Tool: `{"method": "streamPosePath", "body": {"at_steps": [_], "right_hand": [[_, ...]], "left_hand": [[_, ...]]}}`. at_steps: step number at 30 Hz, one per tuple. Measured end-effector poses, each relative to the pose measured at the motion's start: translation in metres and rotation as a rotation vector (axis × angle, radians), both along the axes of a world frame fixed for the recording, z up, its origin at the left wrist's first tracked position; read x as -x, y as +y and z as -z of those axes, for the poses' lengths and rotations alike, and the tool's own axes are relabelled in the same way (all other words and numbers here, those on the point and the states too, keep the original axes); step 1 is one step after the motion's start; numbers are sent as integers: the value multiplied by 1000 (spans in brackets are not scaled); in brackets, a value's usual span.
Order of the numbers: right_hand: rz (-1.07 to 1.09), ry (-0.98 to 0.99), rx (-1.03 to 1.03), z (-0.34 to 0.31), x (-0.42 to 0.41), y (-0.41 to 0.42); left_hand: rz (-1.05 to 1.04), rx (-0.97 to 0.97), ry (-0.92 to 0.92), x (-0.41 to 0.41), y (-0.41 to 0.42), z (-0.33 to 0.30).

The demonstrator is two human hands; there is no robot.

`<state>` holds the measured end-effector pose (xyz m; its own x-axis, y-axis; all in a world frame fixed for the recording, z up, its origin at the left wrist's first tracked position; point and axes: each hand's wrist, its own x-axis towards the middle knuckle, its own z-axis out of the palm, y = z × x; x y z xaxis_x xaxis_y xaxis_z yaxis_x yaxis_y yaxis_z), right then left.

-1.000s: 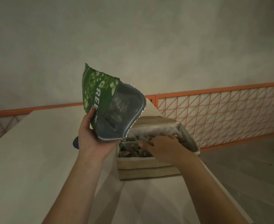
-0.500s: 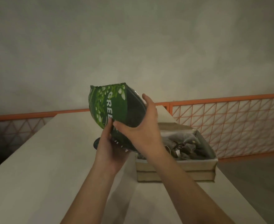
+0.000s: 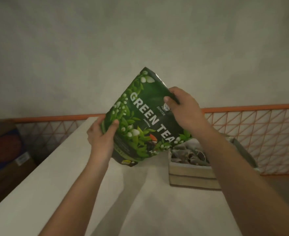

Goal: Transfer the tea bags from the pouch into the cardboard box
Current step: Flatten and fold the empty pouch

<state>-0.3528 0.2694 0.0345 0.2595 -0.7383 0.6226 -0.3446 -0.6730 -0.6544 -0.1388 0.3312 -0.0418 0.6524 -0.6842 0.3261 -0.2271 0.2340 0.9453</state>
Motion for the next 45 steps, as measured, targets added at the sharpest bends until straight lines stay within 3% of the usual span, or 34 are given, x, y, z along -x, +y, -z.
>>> {"method": "streamPosePath", "body": {"at_steps": [4,6,9,14,17,20,23,25,27,33,39,45], "right_hand": [[-150,24,-41,-21,-6,-4],[-158,42,-20,-28,-10,-4],[4,138,111,-35,-14,-3],[328,-68,108,-20,-16,-6],[18,-440,-233,1,-23,0],[-65,-608,-349,31,-37,8],[-106,-633,-454,58,-48,19],[-250,-534,-539,77,-54,27],[-257,-395,-581,99,-63,37],[59,-210,-339,131,-79,39],[190,-123,-64,128,-81,46],[194,-296,-71,110,-76,43]], "left_hand": [[-27,-56,-343,-21,4,-17],[41,-50,-317,-31,5,-22],[100,-33,-251,-35,10,-26],[-42,55,-225,-42,14,-17],[-50,59,-236,-42,15,-8],[-84,66,-256,-38,16,0],[-117,95,-116,-44,16,10],[-168,85,-56,-46,18,15],[-217,81,33,-48,18,19],[-269,50,131,-57,23,23],[-206,68,167,-59,34,23],[-157,-66,-106,-41,53,42]]}}
